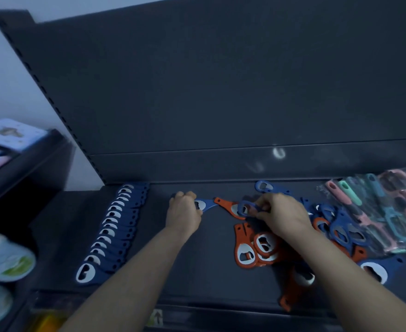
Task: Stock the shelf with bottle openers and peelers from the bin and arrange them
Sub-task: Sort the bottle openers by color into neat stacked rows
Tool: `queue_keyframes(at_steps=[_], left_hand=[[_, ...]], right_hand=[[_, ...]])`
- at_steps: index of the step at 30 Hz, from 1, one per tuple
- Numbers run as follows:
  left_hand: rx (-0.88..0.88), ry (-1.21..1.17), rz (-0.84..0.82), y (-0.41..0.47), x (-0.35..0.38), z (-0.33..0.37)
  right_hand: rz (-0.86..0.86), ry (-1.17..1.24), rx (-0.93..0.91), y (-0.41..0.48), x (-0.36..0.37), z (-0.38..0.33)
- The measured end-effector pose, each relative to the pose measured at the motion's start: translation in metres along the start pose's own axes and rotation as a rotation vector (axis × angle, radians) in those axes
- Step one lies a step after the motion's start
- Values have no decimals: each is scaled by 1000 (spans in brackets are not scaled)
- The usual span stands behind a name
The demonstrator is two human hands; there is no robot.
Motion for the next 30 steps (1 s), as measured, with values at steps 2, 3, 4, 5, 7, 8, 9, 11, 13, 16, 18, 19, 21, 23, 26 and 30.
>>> queue_keyframes(at_steps=[2,3,4,5,7,8,9,11,13,16,18,19,21,23,26,30], left_hand=[[-7,18,14,8,-7,-14],[-17,20,15,12,-10,-21],[-27,19,12,18,-13,-29],[-30,16,7,23,-16,-36],[-21,5,-3,33,-19,-47],[-12,-3,-5,38,-20,-52],[-2,-10,-4,42,-21,-56],[21,-23,6,50,-21,-61],[52,-31,15,57,-22,-65],[109,-42,25,63,-26,-70],[126,-32,62,64,-35,-78],[130,-12,83,64,-40,-84],[153,55,111,63,-50,-97],[166,102,118,60,-58,-111],[177,143,94,58,-65,-122],[196,131,69,57,-68,-124]], right_hand=[[68,25,-58,1,0,-8],[90,34,-87,1,0,-14],[109,41,-113,2,1,-21],[123,48,-132,4,1,-28],[133,79,-150,9,4,-42],[128,97,-153,12,7,-49],[119,111,-155,15,11,-56],[93,141,-157,20,20,-70],[56,157,-150,24,30,-84],[20,143,-153,31,44,-104],[5,139,-153,39,50,-116],[-4,144,-150,44,54,-122],[-22,155,-139,55,60,-135],[-37,160,-138,66,68,-148],[-56,144,-137,79,78,-161],[-67,75,-148,90,86,-172]])
Point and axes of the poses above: each hand's wrist, its own y-axis towards the middle knuckle, its own x-axis out of the palm, z = x × y, the point moved 1 cm from there along y, towards the middle knuckle, and after that the axes turned 1 degree about y, right-handed, at the moved point
